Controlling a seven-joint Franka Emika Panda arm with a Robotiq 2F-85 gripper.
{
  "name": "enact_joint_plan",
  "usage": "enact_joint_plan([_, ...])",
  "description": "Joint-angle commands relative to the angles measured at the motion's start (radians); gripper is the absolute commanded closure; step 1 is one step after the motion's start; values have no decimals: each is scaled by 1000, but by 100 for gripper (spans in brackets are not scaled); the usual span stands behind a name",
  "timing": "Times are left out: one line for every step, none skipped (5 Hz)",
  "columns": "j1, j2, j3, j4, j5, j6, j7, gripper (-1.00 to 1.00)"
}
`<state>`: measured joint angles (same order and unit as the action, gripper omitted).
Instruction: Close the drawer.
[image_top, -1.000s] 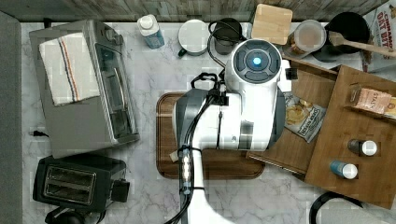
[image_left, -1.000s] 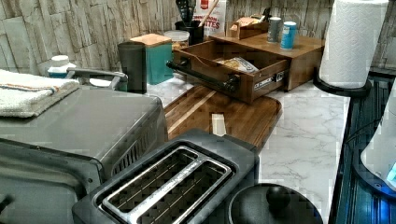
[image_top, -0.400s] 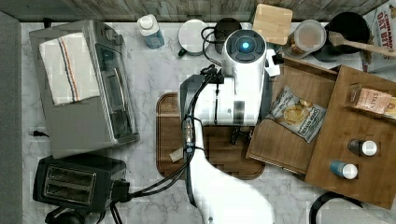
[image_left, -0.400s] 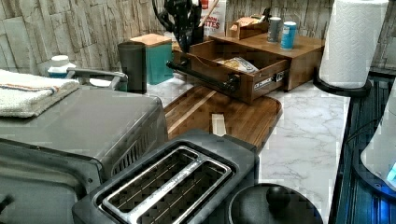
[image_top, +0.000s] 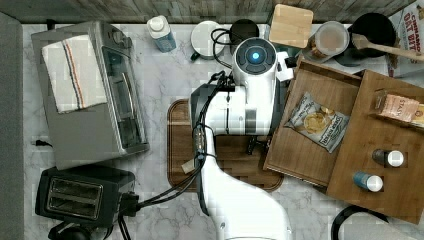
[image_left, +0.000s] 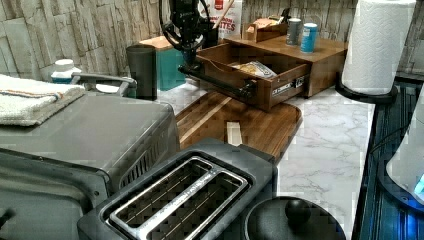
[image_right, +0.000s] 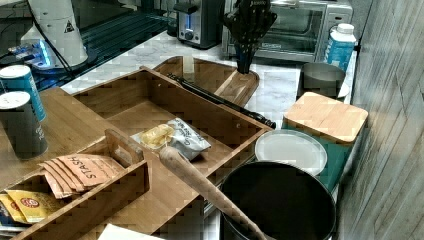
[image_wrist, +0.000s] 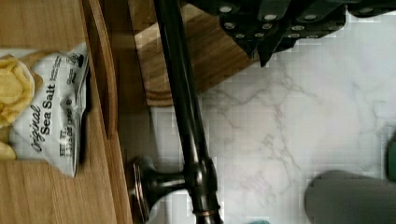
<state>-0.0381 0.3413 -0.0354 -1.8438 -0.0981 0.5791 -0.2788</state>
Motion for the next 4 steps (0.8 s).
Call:
enact_joint_plan([28, 93, 10, 70, -55, 13, -67, 100])
enact_joint_plan([40, 102, 2, 20, -82, 77, -42, 100])
enact_joint_plan([27, 121, 7, 34, -66, 47, -61, 100])
enact_joint_plan([0, 126, 19, 7, -28, 65, -93, 100])
